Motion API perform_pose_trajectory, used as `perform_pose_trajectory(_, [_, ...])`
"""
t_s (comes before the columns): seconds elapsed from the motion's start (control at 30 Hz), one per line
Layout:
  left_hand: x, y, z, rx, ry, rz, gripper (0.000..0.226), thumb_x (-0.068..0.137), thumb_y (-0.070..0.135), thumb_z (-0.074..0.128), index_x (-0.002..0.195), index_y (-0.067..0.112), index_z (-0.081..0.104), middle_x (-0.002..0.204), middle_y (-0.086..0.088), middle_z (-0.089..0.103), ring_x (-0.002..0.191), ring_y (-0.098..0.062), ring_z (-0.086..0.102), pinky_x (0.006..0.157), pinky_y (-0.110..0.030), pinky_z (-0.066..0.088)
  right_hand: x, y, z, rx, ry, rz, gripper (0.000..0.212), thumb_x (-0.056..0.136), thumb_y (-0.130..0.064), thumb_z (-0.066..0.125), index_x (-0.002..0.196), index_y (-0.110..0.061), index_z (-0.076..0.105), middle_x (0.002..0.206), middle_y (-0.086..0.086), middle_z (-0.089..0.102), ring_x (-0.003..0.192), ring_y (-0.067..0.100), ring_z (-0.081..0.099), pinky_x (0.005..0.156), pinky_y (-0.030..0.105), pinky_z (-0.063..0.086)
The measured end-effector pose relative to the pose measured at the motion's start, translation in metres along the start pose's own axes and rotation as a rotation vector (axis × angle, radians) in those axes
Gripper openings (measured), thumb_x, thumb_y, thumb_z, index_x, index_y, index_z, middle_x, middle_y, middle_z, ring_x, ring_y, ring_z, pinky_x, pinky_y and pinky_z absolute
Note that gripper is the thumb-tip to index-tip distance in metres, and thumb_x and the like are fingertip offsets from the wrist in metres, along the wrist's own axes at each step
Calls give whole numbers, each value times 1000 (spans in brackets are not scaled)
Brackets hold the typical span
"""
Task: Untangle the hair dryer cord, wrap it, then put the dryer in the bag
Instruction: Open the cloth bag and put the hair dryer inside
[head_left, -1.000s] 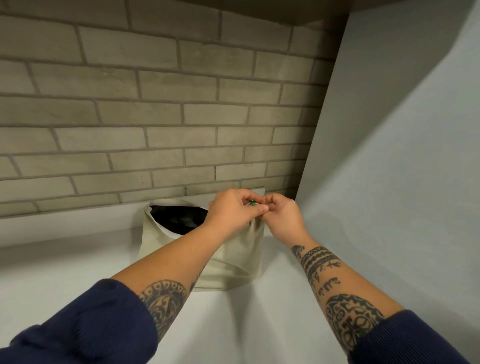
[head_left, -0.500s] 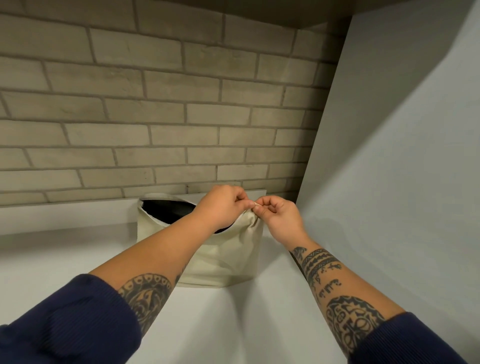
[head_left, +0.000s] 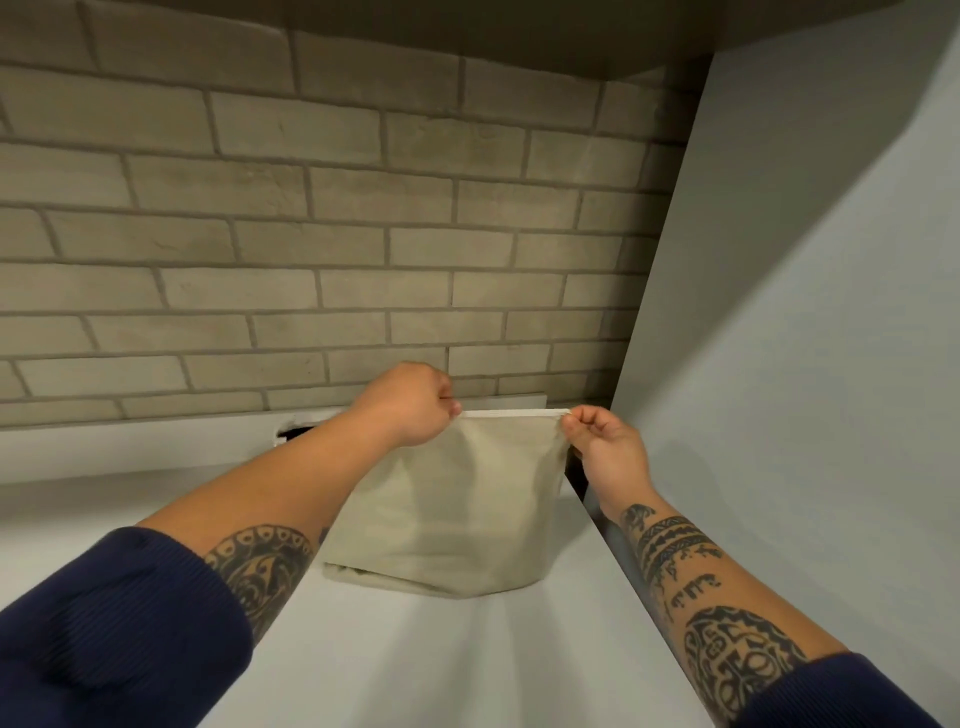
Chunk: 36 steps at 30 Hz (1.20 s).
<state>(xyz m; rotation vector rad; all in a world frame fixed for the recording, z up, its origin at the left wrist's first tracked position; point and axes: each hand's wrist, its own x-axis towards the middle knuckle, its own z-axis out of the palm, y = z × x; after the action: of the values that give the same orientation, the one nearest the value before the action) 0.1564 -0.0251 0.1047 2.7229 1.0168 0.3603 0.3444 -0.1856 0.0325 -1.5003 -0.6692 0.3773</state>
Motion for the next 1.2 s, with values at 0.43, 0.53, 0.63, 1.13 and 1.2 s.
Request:
perform_pose_trajectory(0.43, [-10, -111, -20, -39, 33, -206, 24, 101, 35, 55, 85, 17, 57, 99, -13, 67, 94, -31, 59, 79, -33, 49, 4, -8, 10, 135, 274, 117, 11, 100, -17, 59, 90, -13, 61, 78, -2, 60, 69, 12, 50, 60, 21, 47])
perform_pose_trajectory(0.53, [-17, -135, -23, -107, 77, -276, 27, 103, 35, 50, 88, 15, 58, 101, -13, 67, 93, -31, 59, 81, -35, 51, 4, -10, 15, 126, 341, 110, 8, 100, -20, 59, 96, -14, 62, 83, -5, 61, 75, 12, 52, 66, 23, 46])
perform_pose_trajectory(0.63, [-20, -142, -21, -330, 238, -329, 26, 103, 33, 49, 95, 12, 63, 100, -15, 71, 93, -35, 63, 82, -38, 53, 4, -15, 22, 143, 380, 82, 8, 101, -20, 57, 94, -16, 59, 83, -6, 61, 74, 10, 54, 64, 22, 45])
perform_pose_trajectory(1.13, [-19, -147, 7, -748, 793, -426, 28, 108, 23, 40, 105, -1, 55, 86, -14, 55, 78, -28, 50, 67, -29, 31, 6, -30, 44, 184, 273, -120, 20, 101, -12, 57, 85, -23, 57, 75, -11, 61, 64, -3, 55, 65, 13, 48])
perform_pose_trajectory(1.2, [-22, -151, 10, -718, 779, -443, 29, 109, 24, 40, 106, -1, 55, 85, -13, 55, 77, -29, 50, 67, -30, 32, 7, -30, 47, 159, 250, -108, 20, 101, -13, 57, 84, -22, 57, 73, -10, 60, 60, -5, 54, 62, 12, 48])
